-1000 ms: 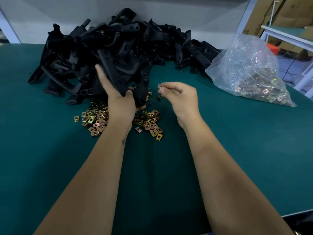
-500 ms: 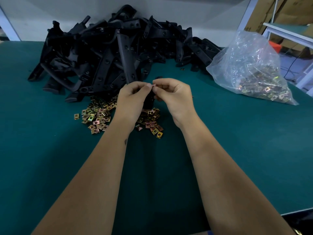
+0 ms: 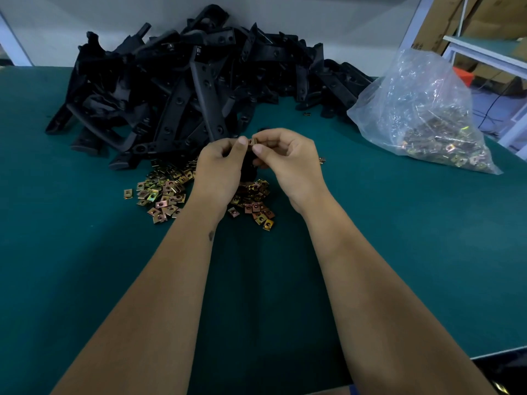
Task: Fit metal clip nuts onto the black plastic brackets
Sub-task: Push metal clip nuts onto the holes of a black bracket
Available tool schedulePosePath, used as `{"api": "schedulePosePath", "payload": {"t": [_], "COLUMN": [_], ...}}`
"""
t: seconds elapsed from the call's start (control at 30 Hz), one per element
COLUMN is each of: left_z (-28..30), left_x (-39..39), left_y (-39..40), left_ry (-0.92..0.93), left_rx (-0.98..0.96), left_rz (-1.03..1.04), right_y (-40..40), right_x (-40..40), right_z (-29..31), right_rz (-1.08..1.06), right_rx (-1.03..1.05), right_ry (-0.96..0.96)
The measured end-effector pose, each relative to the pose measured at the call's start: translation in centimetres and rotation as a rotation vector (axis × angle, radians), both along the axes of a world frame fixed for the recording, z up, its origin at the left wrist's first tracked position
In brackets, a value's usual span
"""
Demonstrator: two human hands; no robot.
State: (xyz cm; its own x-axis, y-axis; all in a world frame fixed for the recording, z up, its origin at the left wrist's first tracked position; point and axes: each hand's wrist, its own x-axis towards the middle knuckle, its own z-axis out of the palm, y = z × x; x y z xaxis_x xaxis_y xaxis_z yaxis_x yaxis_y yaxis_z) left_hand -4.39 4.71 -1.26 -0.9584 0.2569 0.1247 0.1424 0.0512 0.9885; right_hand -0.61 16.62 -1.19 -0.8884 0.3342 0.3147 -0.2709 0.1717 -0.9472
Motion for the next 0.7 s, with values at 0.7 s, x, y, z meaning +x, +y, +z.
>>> {"api": "schedulePosePath", "payload": {"t": [0.7], "left_z": [-0.5], "left_x": [-0.59], "left_y": [-0.51], "left_ry": [0.002], "left_rx": [0.184], "left_rz": [-0.073], "right_y": [0.27], "right_x": [0.04], "right_z": [0.11], "right_rz": [0.091], "right_rx": [-0.147], "right_ry": [-0.013]}}
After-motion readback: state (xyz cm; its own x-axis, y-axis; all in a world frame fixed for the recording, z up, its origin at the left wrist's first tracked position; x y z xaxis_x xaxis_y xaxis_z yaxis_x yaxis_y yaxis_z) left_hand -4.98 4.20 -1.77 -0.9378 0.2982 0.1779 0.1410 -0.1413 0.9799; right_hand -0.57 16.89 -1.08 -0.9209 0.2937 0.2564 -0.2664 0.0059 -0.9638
